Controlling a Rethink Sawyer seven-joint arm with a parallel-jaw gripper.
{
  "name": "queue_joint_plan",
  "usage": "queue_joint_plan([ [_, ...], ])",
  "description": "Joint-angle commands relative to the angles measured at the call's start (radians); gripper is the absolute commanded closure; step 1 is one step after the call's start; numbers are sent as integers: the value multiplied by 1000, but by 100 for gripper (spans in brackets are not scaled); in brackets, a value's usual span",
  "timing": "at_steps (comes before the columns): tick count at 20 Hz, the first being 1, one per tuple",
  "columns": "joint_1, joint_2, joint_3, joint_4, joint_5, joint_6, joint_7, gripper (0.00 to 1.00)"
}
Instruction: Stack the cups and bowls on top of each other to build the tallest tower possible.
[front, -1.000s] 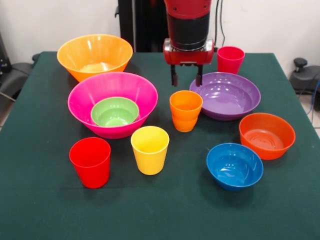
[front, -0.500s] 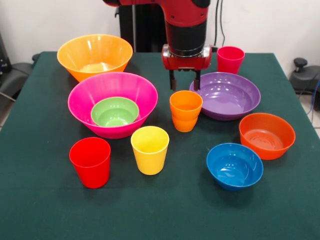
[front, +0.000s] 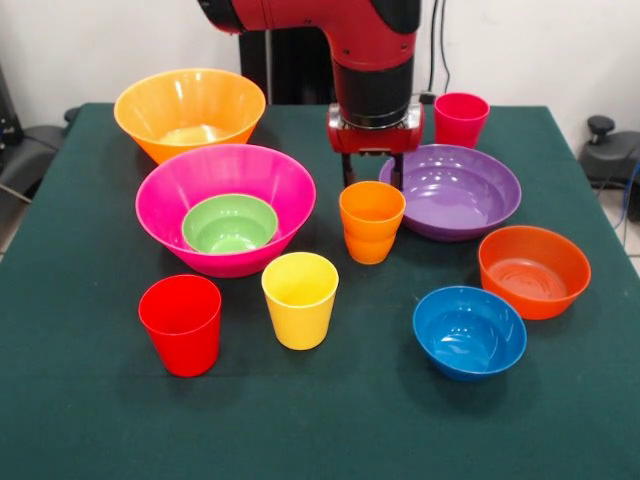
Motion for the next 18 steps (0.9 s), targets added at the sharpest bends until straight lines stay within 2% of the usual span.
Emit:
queue_joint_plan([
  [1,11,70,24,-45,16,-109,114,0],
  [5,9,88,26,-49,16,-124,108,0],
  [18,41,14,-7,-13,30,-90,135,0],
])
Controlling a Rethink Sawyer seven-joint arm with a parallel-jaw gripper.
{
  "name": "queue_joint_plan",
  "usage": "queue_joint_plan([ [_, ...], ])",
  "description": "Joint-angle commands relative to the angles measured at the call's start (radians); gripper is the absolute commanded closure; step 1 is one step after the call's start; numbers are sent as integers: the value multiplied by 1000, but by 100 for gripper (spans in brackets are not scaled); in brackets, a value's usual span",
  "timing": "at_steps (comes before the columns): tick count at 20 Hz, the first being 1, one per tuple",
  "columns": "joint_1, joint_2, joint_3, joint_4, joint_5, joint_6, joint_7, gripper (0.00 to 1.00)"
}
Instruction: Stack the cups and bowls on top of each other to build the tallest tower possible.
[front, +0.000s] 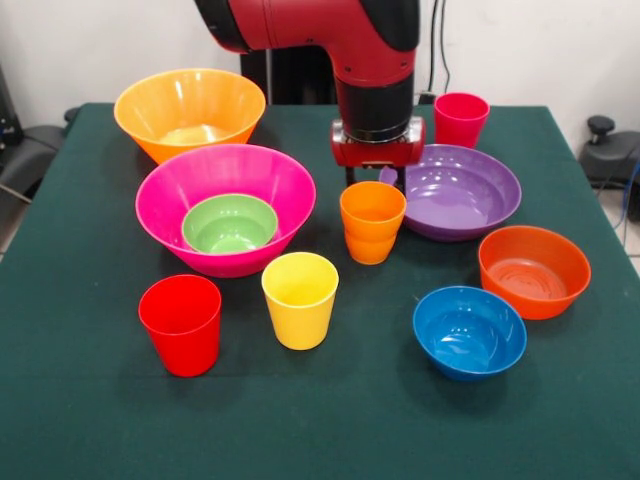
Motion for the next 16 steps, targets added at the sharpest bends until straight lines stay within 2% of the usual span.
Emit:
queue_joint_plan([
  [1,44,-39,-4,-10,31,-21,137,0],
  [12,97,-141,-39,43,84,51,171,0],
  [16,131,-185,-63,47,119,107,175,0],
])
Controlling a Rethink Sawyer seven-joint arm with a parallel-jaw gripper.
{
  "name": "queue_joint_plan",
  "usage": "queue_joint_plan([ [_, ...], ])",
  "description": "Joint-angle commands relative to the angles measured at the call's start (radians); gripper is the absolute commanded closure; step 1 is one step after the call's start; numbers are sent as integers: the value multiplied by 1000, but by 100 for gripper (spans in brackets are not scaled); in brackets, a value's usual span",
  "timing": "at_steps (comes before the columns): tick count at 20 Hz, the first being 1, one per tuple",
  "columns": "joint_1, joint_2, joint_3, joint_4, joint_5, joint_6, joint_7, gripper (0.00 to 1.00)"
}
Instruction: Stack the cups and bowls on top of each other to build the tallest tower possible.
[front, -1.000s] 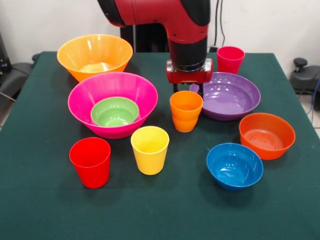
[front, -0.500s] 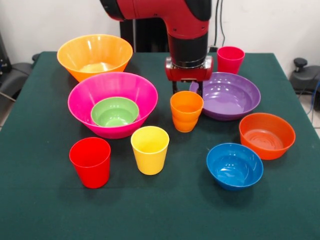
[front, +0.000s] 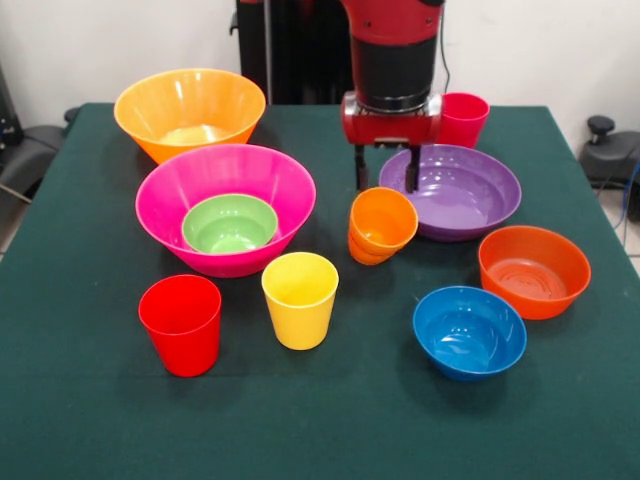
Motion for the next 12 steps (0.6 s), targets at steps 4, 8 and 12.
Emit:
queue_joint_plan([
  [4,64,-52,-29,50,86,85,166,0],
  [8,64,-59,-34,65,103,77,149,0],
  [12,56,-62,-30,87,113,60,135,0],
])
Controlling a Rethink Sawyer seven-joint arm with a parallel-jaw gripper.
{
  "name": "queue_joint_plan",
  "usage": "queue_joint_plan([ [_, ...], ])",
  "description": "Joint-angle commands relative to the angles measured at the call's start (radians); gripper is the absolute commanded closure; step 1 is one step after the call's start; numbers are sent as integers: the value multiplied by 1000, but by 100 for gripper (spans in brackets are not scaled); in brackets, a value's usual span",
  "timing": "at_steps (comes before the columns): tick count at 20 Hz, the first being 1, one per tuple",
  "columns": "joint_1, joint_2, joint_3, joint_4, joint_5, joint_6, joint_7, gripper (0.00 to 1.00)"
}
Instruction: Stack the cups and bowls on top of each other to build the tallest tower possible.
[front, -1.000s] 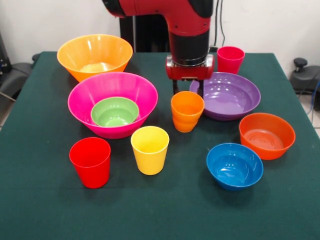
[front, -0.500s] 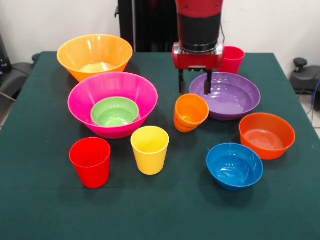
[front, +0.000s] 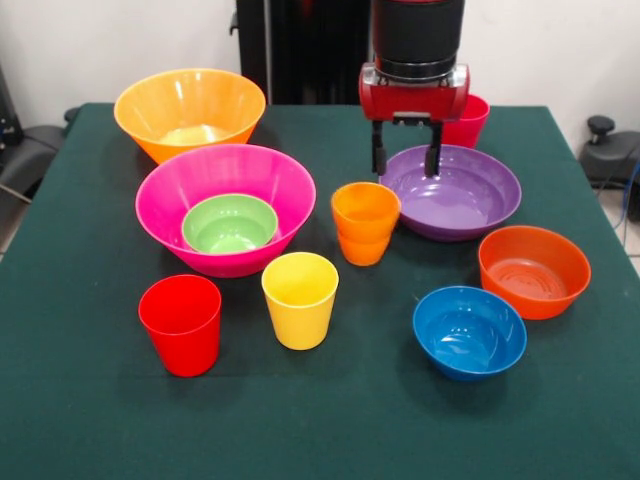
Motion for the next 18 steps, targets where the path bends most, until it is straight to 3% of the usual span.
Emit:
queue_joint_plan([
  [1,8,17,0,69,32,61,133,0],
  [7,3,34,2,62,35,48,122,0],
  [18,-20,147,24,8,11,-61,103,0],
])
